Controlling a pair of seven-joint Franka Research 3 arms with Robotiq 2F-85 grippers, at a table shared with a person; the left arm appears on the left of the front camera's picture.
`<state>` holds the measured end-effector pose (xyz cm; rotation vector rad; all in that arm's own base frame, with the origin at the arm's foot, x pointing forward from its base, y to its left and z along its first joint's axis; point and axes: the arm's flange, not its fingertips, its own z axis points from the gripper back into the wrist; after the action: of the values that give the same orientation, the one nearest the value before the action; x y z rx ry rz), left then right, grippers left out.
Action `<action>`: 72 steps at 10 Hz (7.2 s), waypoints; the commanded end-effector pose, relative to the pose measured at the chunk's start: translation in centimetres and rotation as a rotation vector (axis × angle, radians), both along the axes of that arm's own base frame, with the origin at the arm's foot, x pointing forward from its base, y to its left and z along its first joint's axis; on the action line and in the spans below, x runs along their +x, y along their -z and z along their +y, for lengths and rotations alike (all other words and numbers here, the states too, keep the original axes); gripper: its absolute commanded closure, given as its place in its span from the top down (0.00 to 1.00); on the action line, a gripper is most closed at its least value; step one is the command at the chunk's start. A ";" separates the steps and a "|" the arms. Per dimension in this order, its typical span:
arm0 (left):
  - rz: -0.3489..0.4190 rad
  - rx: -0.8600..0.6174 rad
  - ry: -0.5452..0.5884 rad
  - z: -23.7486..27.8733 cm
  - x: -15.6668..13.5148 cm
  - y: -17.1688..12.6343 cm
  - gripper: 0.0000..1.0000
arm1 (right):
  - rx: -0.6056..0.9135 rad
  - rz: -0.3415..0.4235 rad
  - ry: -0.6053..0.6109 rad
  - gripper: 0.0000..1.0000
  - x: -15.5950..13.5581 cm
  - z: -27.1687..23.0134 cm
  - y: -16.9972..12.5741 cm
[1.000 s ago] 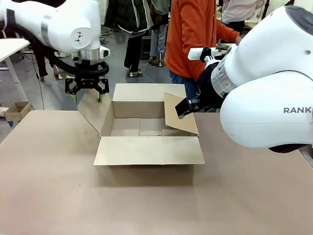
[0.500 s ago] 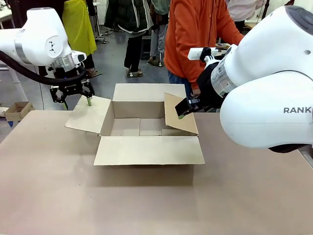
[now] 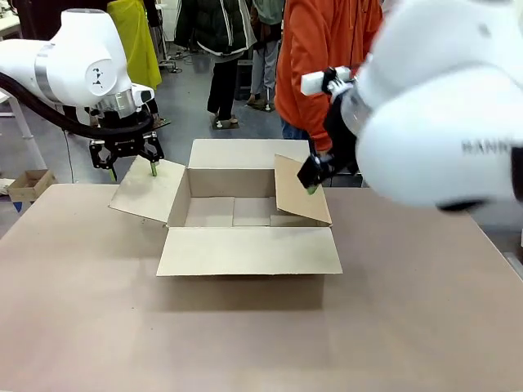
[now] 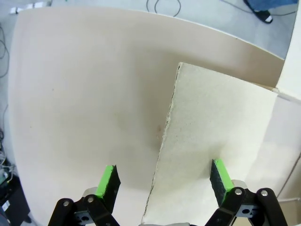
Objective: Pack the gift set into the box.
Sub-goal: Place both hands on the side flaps of the Package Box and spread them outward, then lift both hands away from the flaps of the Package Box.
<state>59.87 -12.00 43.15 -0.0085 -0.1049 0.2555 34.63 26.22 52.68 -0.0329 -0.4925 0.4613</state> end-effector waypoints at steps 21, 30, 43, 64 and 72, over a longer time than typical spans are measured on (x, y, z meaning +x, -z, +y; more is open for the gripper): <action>0.005 0.019 -0.015 0.3 0.1 -0.3 1.00 | -0.327 0.223 0.665 1.00 19.5 11.9 11.2; 0.005 0.019 -0.015 0.3 0.1 -0.3 1.00 | -0.103 0.246 0.734 1.00 16.9 -0.5 8.2; 0.005 0.019 -0.015 0.3 0.1 -0.3 1.00 | 0.286 0.243 0.699 1.00 14.9 -11.2 10.0; 0.005 0.019 -0.015 0.3 0.1 -0.3 1.00 | 0.286 0.243 0.699 1.00 14.9 -11.2 10.0; 0.005 0.019 -0.015 0.3 0.1 -0.3 1.00 | 0.286 0.243 0.699 1.00 14.9 -11.2 10.0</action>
<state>59.99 -11.83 43.36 -0.0062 -0.1004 0.2587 49.42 14.69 42.43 0.1468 -0.2719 -0.2667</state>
